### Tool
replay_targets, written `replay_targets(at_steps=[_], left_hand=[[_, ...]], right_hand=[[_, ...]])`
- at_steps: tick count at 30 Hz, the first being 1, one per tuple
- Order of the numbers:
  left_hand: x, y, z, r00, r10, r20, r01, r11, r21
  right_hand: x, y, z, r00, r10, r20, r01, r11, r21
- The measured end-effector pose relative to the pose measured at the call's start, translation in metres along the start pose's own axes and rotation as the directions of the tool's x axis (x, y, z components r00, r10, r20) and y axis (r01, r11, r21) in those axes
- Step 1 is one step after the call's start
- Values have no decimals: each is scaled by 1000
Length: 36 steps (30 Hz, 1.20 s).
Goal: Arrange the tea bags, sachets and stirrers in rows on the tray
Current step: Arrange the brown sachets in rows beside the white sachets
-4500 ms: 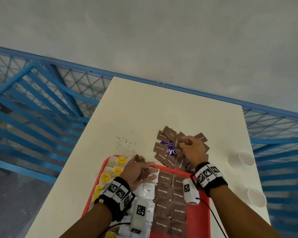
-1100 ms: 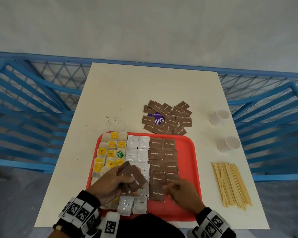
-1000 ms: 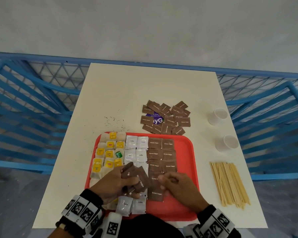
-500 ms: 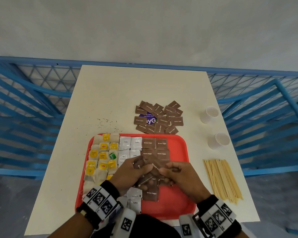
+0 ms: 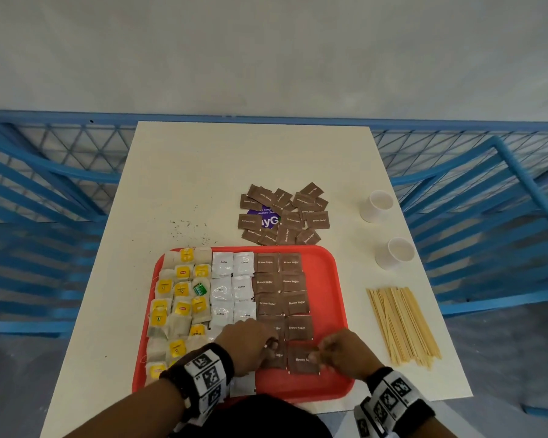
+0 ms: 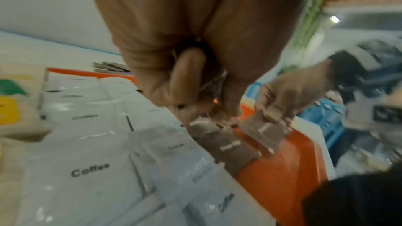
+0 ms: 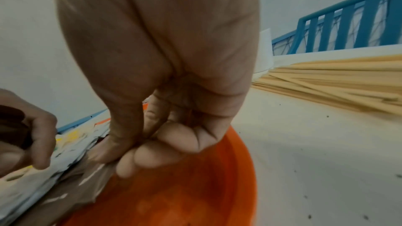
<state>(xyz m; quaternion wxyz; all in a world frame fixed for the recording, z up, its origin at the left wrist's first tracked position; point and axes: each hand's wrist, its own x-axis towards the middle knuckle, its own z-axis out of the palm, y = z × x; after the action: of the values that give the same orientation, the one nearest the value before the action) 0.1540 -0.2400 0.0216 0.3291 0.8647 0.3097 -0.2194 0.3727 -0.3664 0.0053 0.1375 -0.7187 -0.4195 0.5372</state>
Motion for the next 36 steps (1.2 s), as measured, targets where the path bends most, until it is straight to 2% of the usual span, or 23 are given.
replay_targets(at_steps=[4,7,17,20,22,23,24,25,26,28,29,31,33,36], left_hand=[[4,8,8,1000,16,0,-16,984,178],[5,10,13,999,29,12,-31,970,240],[2,19,19,999,16,-30,-9,973,230],[0,17,15,999,-10,-41,15,991,131],[-2,13,7,995,-39,-96,23,987,-158],[-5,10,0,992,-52,-116,6,932,-364],[-9,7,-10,991,-72,-116,-6,824,-567],[-13,5,-19,992,-104,-67,18,660,-751],[-17,2,-29,993,-121,11,65,447,-892],[-24,-2,-46,990,-76,118,120,30,-992],[-26,-4,-54,991,-53,127,121,-96,-988],[-28,-7,-62,994,-23,110,102,-222,-970],[-29,-5,-66,998,-11,62,57,-267,-962],[-30,5,-71,999,-42,9,-5,-302,-953]], right_hand=[[7,3,1,1000,5,-26,-7,999,-44],[11,3,3,998,12,-62,-17,997,-81],[18,2,9,988,37,-148,-57,989,-135],[17,0,10,978,71,-194,-98,986,-135],[15,-3,7,961,79,-265,-112,987,-112],[13,-7,4,955,60,-292,-97,989,-111],[11,-13,1,950,30,-311,-70,991,-116],[8,-23,-3,946,-9,-325,-30,993,-114],[4,-33,-7,940,-60,-336,26,994,-105],[-3,-57,-12,928,-161,-337,148,987,-63],[-6,-69,-13,921,-199,-335,200,979,-34],[-6,-90,-11,910,-239,-337,264,964,29],[-6,-108,-8,917,-237,-320,273,959,74],[-3,-127,2,924,-222,-311,246,969,39]])
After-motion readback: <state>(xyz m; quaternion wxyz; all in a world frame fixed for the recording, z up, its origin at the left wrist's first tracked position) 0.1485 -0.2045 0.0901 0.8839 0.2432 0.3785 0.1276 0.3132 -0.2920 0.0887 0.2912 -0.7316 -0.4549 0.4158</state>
